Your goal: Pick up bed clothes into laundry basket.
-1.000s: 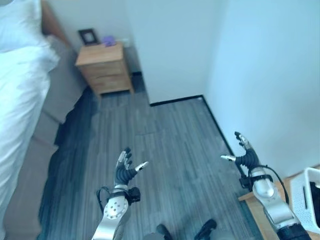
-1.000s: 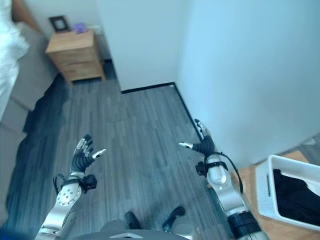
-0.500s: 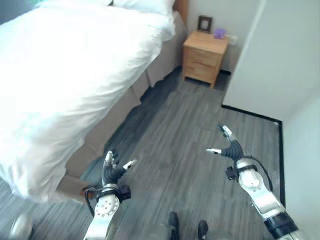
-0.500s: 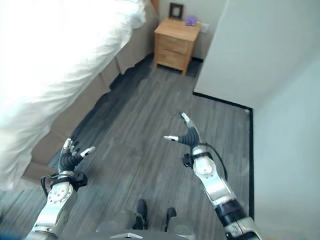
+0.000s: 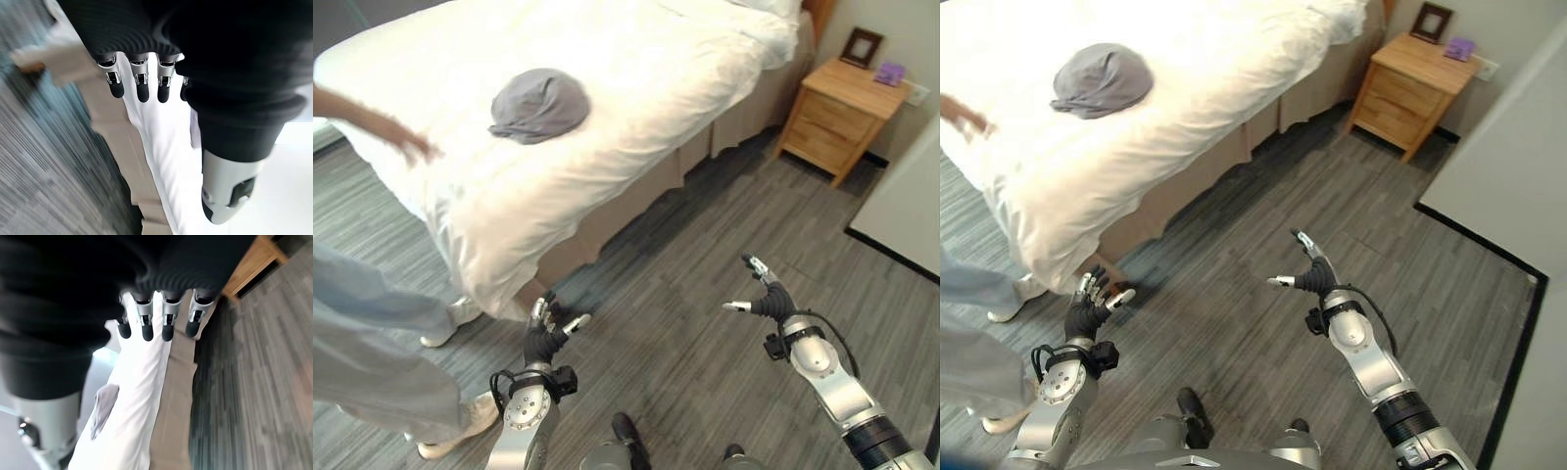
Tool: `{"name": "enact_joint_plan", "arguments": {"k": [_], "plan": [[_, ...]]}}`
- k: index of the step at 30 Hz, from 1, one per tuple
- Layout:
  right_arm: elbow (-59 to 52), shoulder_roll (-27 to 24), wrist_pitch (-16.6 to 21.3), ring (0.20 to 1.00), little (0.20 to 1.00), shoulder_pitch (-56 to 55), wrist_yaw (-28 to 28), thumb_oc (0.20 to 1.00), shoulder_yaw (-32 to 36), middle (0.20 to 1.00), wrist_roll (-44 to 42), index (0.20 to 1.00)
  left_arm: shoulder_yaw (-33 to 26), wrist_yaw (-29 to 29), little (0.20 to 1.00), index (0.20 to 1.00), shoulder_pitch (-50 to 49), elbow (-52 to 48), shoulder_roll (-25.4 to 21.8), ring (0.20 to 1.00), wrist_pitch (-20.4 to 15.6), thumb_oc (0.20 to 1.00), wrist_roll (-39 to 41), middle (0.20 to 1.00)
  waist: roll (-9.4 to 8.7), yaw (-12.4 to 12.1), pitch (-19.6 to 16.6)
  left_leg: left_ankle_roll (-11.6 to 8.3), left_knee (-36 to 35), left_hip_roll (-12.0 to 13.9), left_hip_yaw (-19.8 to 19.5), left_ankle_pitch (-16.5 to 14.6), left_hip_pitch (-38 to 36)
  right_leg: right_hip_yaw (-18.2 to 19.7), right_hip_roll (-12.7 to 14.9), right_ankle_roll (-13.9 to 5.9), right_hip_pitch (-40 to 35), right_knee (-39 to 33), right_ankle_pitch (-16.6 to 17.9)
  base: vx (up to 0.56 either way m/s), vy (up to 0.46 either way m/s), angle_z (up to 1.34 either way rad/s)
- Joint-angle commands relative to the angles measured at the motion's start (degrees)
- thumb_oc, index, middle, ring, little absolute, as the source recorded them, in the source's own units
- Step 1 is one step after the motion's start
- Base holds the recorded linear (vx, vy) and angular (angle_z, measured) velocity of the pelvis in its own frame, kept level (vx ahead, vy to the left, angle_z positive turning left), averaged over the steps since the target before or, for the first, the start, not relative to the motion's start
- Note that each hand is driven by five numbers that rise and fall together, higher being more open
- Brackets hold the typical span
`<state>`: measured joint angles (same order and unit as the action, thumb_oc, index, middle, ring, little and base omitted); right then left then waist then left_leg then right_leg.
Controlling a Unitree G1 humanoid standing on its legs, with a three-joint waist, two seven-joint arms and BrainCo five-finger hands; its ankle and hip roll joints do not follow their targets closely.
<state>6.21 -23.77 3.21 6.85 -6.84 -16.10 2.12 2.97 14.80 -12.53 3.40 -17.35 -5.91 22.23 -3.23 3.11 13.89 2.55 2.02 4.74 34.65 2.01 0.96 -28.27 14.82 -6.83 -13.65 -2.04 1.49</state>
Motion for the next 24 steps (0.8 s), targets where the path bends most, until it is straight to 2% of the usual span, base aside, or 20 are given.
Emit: {"name": "enact_joint_plan", "arguments": {"k": [1,5,7,8,9,10,11,13,14,16,19,24], "plan": [[-2.8,-0.4,2.8,1.0,1.0,2.9,0.3,1.0,2.3,1.0,-2.0,1.0,-1.5,-1.8,1.0,1.0,2.3,-2.2,-1.5,1.0,-1.2,1.0,-0.2,1.0,0.78,0.4,-4.0,-8.89,-3.9,9.1,-1.8,-2.0,-8.2,-2.8,0.9,0.07,8.0,1.7,-1.7,-0.01,0.225,0.62],[-3.2,1.5,3.3,1.0,1.0,5.0,1.2,1.0,0.2,1.0,-2.0,1.0,-1.5,-2.6,1.0,1.0,3.9,-2.8,-3.4,1.0,-0.9,1.0,-2.1,1.0,-0.85,-1.2,-3.2,-6.42,-6.6,6.0,-3.5,-3.5,-9.7,-4.7,6.5,-1.77,11.5,14.5,-2.0,-0.02,0.176,0.48],[-2.7,3.2,3.4,1.0,1.0,5.4,1.4,1.0,-1.1,1.0,-2.9,1.0,-1.4,-1.4,1.0,1.0,4.5,-3.1,-4.1,1.0,-1.0,1.0,-2.2,1.0,-2.24,-1.1,-1.9,-5.41,-6.8,4.5,-5.6,-4.5,-10.0,-1.5,8.9,-4.08,14.0,21.4,1.2,-0.01,0.047,0.35],[-2.6,3.3,3.5,1.0,1.0,5.4,1.4,1.0,-1.1,1.0,-2.9,1.0,-1.4,-1.3,1.0,1.0,4.5,-3.1,-4.1,1.0,-0.9,1.0,-2.2,1.0,-2.45,-1.1,-1.9,-5.26,-6.8,4.2,-5.6,-4.7,-9.9,-1.3,9.3,-4.31,14.3,21.7,1.2,0.0,-0.009,0.62],[-2.3,4.1,3.7,1.0,1.0,5.3,1.3,1.0,-1.8,1.0,-3.4,1.0,-1.2,-0.7,1.0,1.0,4.7,-3.3,-4.3,1.0,-1.1,1.0,-2.3,1.0,-2.78,-1.1,-1.7,-5.06,-7.0,4.1,-6.7,-5.1,-9.6,2.0,8.7,-4.73,15.5,22.6,0.8,0.0,-0.016,0.94],[-2.1,4.5,3.8,1.0,1.0,5.0,1.1,1.0,-2.2,1.0,-3.8,1.0,-0.7,-0.3,1.0,1.0,5.0,-3.4,-4.4,1.0,-1.3,1.0,-2.1,1.0,-2.9,-0.9,-1.5,-5.15,-7.0,3.9,-8.3,-5.2,-9.3,5.8,6.7,-4.3,15.9,21.5,-1.0,-0.07,-0.048,0.86],[-1.5,5.0,4.1,1.0,1.0,3.7,0.6,1.0,-2.4,1.0,-4.8,1.0,-0.3,-0.4,1.0,1.0,5.1,-3.0,-4.7,1.0,-1.2,1.0,-1.7,1.0,-2.38,-0.6,-0.5,-5.0,-7.0,3.5,-12.1,-3.6,-7.3,14.2,-1.0,-1.48,17.4,16.8,-5.5,-0.07,-0.037,1.2],[-0.2,4.8,4.1,1.0,1.0,4.2,0.1,1.0,-3.0,1.0,-5.9,1.0,0.1,-0.9,1.0,1.0,6.0,-2.2,-4.8,1.0,-1.6,1.0,-0.9,1.0,-1.99,-0.4,0.3,-4.66,-7.0,1.1,-17.5,-3.6,-5.8,19.3,-6.1,0.32,17.6,11.3,-6.0,0.0,0.009,1.93],[0.7,5.1,3.9,1.0,1.0,4.9,-0.4,1.0,-2.9,1.0,-6.2,1.0,0.2,-1.2,1.0,1.0,6.5,-2.0,-5.0,1.0,-1.8,1.0,-1.0,1.0,-1.87,-0.5,0.4,-4.4,-7.0,0.0,-19.0,-3.6,-5.3,19.5,-6.7,0.7,16.7,9.4,-5.5,0.09,0.008,1.86],[1.8,5.1,3.6,1.0,1.0,6.1,-0.7,1.0,-3.7,1.0,-6.3,1.0,0.3,-1.0,1.0,1.0,7.3,-1.4,-5.2,1.0,-2.0,1.0,-1.2,1.0,-2.25,-0.5,0.2,-4.11,-7.0,-0.8,-19.4,-4.0,-6.0,18.7,-5.9,0.77,15.2,8.3,-4.8,0.11,-0.026,1.22],[3.0,4.9,3.3,1.0,1.0,7.1,-0.6,1.0,-4.0,1.0,-5.8,1.0,0.2,-0.6,1.0,1.0,7.6,-0.6,-4.9,1.0,-1.8,1.0,-1.6,1.0,-2.28,-0.7,-0.2,-4.34,-7.0,-0.6,-19.1,-4.1,-6.2,17.1,-5.7,0.59,15.3,8.0,-4.0,0.09,-0.089,0.77],[5.8,4.2,2.6,1.0,1.0,8.4,-0.9,1.0,-4.3,1.0,-5.1,1.0,0.0,-1.2,1.0,1.0,6.3,0.6,-3.7,1.0,-1.4,1.0,-1.9,1.0,-2.69,-1.0,-2.0,-4.91,-7.0,-0.2,-18.7,-4.5,-7.2,15.2,-5.9,0.57,11.0,1.2,-2.4,0.13,-0.084,0.03]]}}
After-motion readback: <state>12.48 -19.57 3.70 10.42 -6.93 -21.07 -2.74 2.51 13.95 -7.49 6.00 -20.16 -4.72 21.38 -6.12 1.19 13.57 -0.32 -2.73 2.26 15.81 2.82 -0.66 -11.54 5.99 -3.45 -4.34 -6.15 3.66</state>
